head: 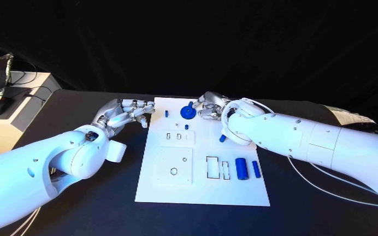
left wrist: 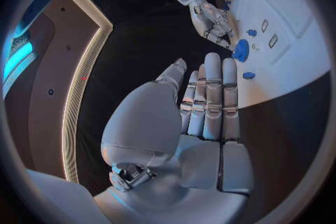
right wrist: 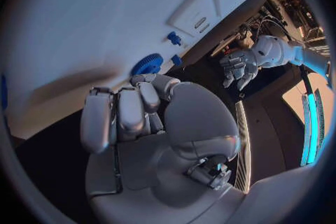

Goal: Assemble the parts on the task board

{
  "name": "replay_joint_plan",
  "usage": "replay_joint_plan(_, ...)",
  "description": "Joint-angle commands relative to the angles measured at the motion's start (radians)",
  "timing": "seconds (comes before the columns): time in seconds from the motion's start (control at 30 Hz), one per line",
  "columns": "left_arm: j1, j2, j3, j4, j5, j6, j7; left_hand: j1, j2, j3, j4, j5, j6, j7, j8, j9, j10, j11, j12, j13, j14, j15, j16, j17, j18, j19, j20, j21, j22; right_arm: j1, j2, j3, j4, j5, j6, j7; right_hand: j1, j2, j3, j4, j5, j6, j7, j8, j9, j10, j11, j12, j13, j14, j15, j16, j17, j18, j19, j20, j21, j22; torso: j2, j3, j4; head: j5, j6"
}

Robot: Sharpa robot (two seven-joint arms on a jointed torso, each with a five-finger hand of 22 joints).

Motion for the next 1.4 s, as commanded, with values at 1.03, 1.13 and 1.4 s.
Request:
replay_joint_plan(1.03,0.0,-0.009,0.001,-0.003,-0.004,0.012,0.011,-0.007,-0.008,0.009,0.0,0.0,-0.001,0.002,0.001,0.0,-0.008,0.001,0.001,0.0,-0.009,0.001,0.002,-0.001,0.012,-0.009,-0.002,0.006,-0.004,0.02,-0.3,0.004,0.198,0.149,-0.169,0.298,0.126,-0.079,-0.559,0.058,-0.313,0.133,0.027,0.005,0.007,-0.011,0.034,-0.024,0.001,-0.004,0.024,-0.005,0.0,0.004,0.045,0.022,-0.008,0.188,0.0,0.0084,-0.0122,-0.025,0.016)
replay_joint_plan(1.13,-0.001,-0.01,0.001,0.0,-0.004,0.013,0.01,-0.007,-0.007,0.009,0.0,0.001,-0.001,0.002,0.001,0.0,-0.008,0.001,0.001,0.0,-0.009,0.001,0.001,-0.002,0.012,-0.009,-0.001,0.005,-0.004,0.021,-0.344,0.004,0.185,0.142,-0.129,0.361,0.184,-0.089,-0.628,0.072,-0.323,0.16,0.021,0.009,0.008,-0.007,0.032,-0.018,0.0,-0.003,0.022,0.0,0.008,-0.001,0.047,0.021,0.006,0.193,-0.001,0.0114,-0.0154,-0.032,0.018)
replay_joint_plan(1.4,-0.005,-0.013,0.001,-0.002,-0.004,0.021,0.009,-0.007,-0.007,0.008,-0.002,0.0,0.0,0.001,0.001,0.0,0.017,-0.006,0.006,0.001,-0.01,-0.002,0.0,-0.003,0.011,-0.009,-0.002,0.005,-0.006,0.014,-0.404,0.003,0.144,0.066,-0.064,0.382,0.219,-0.116,-0.659,0.113,-0.324,0.144,0.024,0.009,0.009,-0.016,0.035,-0.031,-0.008,-0.004,0.024,-0.006,0.008,0.0,0.045,0.021,0.003,0.191,0.002,0.0219,-0.0262,-0.034,0.016)
